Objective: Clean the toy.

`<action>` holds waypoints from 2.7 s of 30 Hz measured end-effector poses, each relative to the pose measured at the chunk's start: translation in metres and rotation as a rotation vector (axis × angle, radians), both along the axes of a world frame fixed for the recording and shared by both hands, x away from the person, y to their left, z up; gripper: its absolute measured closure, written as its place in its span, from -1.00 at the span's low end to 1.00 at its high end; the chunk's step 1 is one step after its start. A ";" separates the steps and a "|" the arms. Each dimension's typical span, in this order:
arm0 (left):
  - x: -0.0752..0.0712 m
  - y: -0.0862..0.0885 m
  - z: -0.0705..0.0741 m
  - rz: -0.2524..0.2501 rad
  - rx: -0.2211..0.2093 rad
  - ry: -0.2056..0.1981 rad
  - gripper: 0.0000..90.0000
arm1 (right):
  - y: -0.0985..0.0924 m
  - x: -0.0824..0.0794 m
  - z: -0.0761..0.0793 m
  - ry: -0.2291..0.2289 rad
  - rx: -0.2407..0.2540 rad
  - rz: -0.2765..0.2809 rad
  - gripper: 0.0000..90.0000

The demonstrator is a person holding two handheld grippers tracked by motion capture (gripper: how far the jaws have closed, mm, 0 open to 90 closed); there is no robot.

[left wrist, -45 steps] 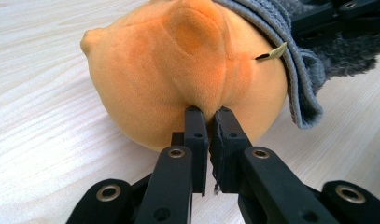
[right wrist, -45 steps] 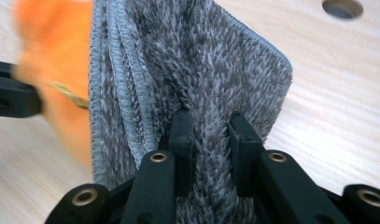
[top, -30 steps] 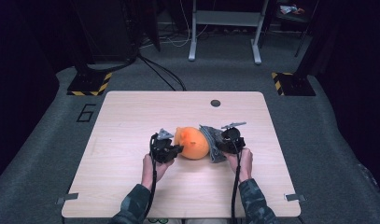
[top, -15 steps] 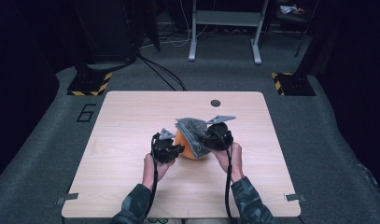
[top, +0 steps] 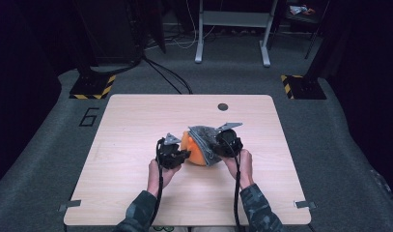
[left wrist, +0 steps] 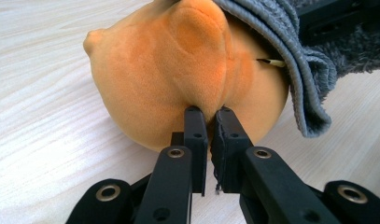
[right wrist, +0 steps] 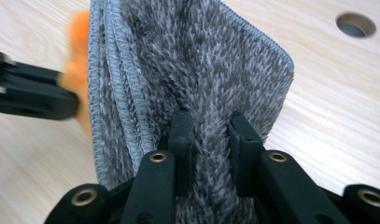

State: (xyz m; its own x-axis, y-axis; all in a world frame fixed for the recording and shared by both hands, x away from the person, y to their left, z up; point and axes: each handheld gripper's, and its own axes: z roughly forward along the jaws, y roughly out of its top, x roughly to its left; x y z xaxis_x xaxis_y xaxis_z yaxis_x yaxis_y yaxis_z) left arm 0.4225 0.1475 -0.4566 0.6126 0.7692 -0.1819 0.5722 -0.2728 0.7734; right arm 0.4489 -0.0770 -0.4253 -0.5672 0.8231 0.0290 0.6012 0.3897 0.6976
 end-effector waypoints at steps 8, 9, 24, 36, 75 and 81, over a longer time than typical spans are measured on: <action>0.001 0.000 -0.002 0.005 -0.005 -0.001 0.88 | -0.014 0.007 -0.015 0.046 0.012 -0.041 0.65; 0.001 0.000 -0.002 0.005 -0.005 0.000 0.88 | -0.016 0.008 -0.017 0.052 0.012 -0.044 0.65; 0.002 0.007 -0.005 0.030 -0.009 0.007 0.88 | -0.041 0.024 -0.056 0.164 -0.012 -0.159 0.65; 0.002 0.010 -0.006 0.034 0.001 0.008 0.87 | -0.006 -0.004 -0.006 0.003 0.044 -0.020 0.65; 0.004 -0.001 -0.013 -0.009 0.120 -0.062 0.87 | -0.015 0.011 -0.006 0.002 0.068 -0.043 0.65; 0.002 -0.003 0.000 -0.007 0.080 -0.038 0.89 | -0.021 0.003 0.006 -0.020 0.103 -0.060 0.65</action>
